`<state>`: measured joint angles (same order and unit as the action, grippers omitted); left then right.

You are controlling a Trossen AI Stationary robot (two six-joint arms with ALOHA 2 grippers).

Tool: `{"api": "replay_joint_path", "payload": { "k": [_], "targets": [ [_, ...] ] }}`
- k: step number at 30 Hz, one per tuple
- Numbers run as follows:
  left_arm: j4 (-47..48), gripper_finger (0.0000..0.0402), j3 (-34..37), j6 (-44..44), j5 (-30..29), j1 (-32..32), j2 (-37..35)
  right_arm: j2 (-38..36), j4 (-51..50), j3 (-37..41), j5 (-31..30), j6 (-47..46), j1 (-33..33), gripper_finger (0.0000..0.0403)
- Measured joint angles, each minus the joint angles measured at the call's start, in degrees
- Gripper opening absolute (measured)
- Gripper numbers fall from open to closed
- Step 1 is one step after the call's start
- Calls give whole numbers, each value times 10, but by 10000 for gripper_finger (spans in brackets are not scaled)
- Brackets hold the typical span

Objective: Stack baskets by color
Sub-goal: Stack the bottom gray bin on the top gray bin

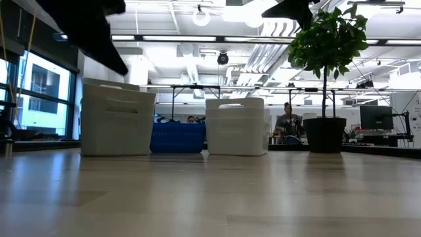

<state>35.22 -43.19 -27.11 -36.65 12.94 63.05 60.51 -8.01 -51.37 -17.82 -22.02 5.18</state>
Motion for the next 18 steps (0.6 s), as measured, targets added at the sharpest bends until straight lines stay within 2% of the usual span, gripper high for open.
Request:
{"api": "replay_joint_path", "payload": {
  "k": [9,15,18],
  "targets": [
    [11,180,0,-8,4,-52,54,0,-4,0,0,0,0,202],
    [7,187,0,-20,62,-78,71,0,-4,0,0,0,0,202],
    [8,173,0,-39,80,-84,72,0,-4,0,0,1,0,202]
  ]
}}
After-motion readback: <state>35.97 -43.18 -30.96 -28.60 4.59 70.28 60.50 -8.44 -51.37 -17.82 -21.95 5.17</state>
